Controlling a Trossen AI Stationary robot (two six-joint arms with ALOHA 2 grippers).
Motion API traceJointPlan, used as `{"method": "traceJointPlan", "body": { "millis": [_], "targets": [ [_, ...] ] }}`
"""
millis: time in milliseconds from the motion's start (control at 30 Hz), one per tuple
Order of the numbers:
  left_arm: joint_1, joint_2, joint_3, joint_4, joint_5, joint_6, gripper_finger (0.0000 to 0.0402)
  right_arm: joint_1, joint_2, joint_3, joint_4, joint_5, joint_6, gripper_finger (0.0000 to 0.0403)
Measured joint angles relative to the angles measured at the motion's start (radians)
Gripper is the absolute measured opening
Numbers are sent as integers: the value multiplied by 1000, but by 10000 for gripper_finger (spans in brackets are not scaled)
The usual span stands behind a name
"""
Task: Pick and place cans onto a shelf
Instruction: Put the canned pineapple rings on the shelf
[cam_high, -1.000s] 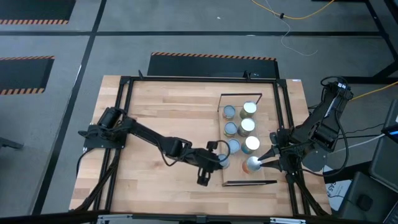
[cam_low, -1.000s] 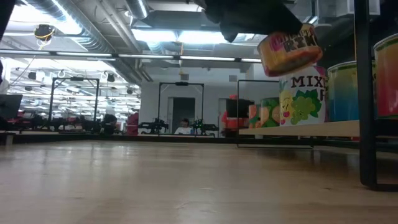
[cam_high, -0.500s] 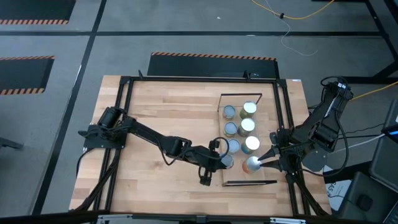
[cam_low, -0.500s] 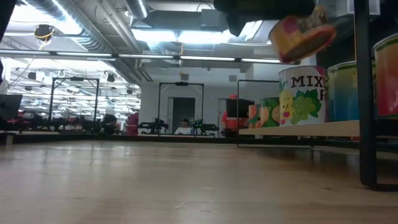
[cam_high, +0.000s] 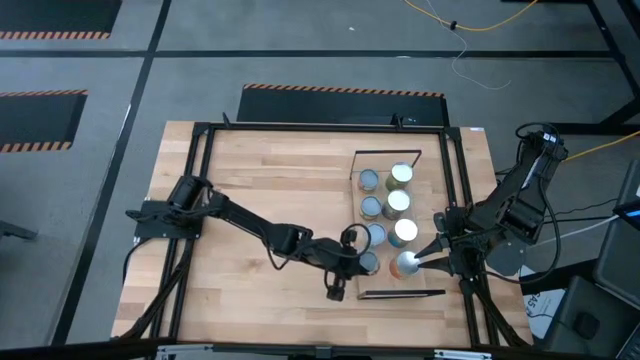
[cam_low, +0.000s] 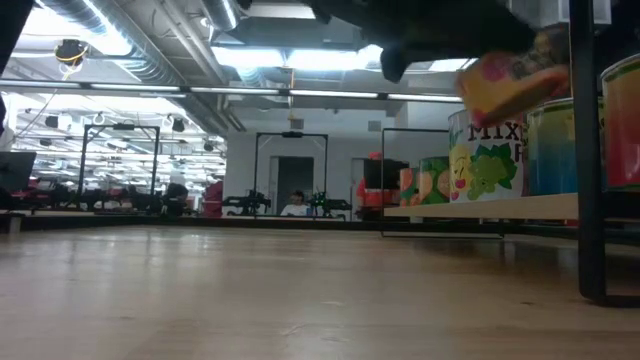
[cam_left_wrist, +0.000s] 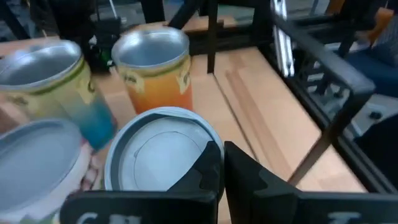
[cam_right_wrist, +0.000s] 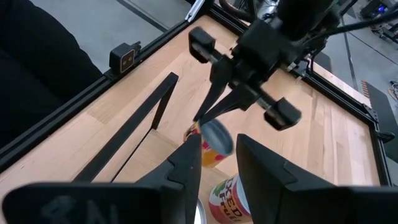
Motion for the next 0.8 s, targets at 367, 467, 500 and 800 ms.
{"method": "traceJointPlan", "body": {
  "millis": [367,467,500,800],
  "targets": [
    [20,62,2,73,70,-52,2,0,0,0,0,0,0,105],
    [25,76,-2,66,89,-53,2,0,0,0,0,0,0,105],
    [29,86,0,86,90,-52,2,0,0,0,0,0,0,105],
    [45,126,1,100,111,-52,4,0,0,0,-2,0,-4,105]
  ]
}}
